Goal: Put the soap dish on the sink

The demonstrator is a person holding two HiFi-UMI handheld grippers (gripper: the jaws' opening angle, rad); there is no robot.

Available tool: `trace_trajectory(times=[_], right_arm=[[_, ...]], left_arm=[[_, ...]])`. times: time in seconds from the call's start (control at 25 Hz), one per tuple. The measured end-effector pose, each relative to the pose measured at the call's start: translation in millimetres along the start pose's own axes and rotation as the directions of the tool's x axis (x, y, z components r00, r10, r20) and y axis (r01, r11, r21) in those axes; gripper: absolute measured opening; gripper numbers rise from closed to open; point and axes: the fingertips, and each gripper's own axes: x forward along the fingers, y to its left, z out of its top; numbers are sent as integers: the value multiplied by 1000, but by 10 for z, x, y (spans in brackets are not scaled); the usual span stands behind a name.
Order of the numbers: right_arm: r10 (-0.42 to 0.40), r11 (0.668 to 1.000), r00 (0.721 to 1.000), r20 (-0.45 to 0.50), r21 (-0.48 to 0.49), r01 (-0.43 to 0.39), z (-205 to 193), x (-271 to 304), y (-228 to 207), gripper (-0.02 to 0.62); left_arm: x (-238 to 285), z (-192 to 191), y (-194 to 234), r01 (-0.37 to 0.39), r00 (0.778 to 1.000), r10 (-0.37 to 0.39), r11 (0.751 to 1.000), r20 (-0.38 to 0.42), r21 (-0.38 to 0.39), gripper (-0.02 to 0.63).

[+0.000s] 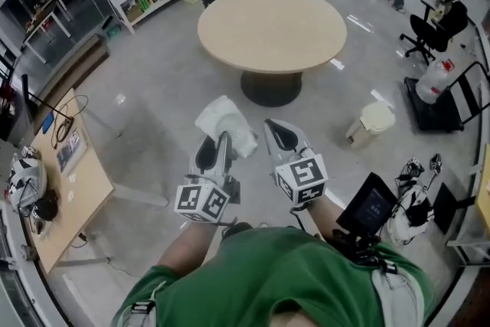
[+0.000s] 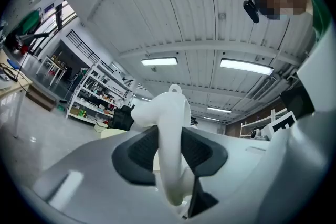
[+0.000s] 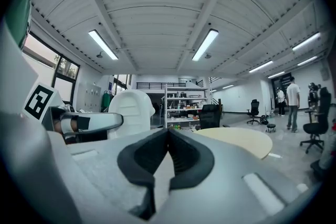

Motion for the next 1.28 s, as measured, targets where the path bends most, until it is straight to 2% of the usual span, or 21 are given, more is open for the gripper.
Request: trace_trajectory(times=[0.36,0.76,1.12,1.28], right_arm=[[-90,996,996,-6,-3,90,11,109,-288,2],[-165,986,986,-21,-12,165,72,377,-281,2],[-216,976,976,-36,-8,216,-22,514,-195,2],[-230,973,972,-46,-14,229,-42,510,-277,2]], left_arm=[[323,-78,29,73,997,-74,997,-31,-20,137],[535,8,322,130,990,-132,990,-49,-48,137],[521,-75,578,145,986,-151,986,-67,-87,137],[581,-110,561,147,985,-155,985,-79,-95,137]])
